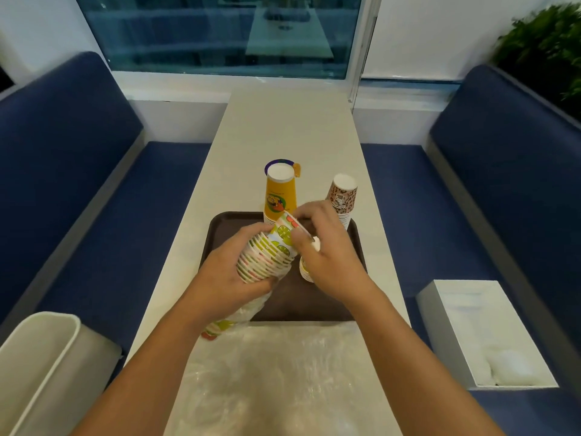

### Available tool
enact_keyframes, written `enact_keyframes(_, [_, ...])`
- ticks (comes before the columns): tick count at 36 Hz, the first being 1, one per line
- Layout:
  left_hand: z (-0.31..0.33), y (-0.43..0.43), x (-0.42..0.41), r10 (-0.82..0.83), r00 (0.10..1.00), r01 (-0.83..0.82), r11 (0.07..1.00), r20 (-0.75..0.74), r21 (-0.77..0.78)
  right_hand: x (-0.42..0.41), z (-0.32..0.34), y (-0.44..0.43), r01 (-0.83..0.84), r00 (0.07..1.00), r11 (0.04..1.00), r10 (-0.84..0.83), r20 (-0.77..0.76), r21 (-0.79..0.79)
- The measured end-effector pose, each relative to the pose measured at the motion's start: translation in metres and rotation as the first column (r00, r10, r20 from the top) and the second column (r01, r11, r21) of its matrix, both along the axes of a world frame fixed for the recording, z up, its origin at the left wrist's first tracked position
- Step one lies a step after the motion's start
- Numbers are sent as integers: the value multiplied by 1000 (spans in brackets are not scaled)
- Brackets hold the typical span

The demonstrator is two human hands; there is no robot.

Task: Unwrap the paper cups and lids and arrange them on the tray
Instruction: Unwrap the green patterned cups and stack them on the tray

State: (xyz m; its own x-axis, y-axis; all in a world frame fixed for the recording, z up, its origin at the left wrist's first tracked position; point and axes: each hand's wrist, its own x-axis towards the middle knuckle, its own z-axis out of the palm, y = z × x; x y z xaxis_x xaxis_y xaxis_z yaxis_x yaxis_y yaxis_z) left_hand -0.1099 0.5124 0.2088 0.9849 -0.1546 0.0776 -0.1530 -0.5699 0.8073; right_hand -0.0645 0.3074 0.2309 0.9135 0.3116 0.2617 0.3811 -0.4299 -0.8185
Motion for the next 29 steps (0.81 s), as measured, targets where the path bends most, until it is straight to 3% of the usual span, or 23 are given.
enact_keyframes(2, [-1, 1, 1, -5, 1000, 5, 1000, -8, 5, 1, 2, -6, -156, 982, 963, 175, 71, -221])
enact_keyframes(4, [-2, 3, 2, -11, 1000, 11, 999, -12, 33, 4, 8, -10, -194, 948, 896, 276, 160, -398])
enact_keyframes(10, [-7, 4, 4, -27, 998, 28, 999, -52, 31, 31, 17, -26, -256, 906, 763, 404, 128, -594])
enact_keyframes(13, [-12, 5, 6, -24, 997, 26, 999, -78, 22, 43, 13, -33, -188, 896, 747, 397, 200, -638])
enact_keyframes(19, [-12, 8, 15, 16, 996, -16, 1000, -84, -2, 55, -23, -61, 49, 949, 879, 106, 296, -474])
enact_keyframes(22, [-13, 7, 20, 24, 995, -25, 1000, -95, -6, 46, -53, -57, 160, 980, 967, -132, 148, -198])
enact_keyframes(25, [-17, 6, 23, 34, 993, -37, 999, -115, -28, 31, -85, -39, 337, 941, 939, -336, -30, 67])
enact_keyframes(29, [-22, 0, 25, 40, 988, -47, 998, -146, -41, 20, -138, -23, 459, 873, 884, -429, -231, 92])
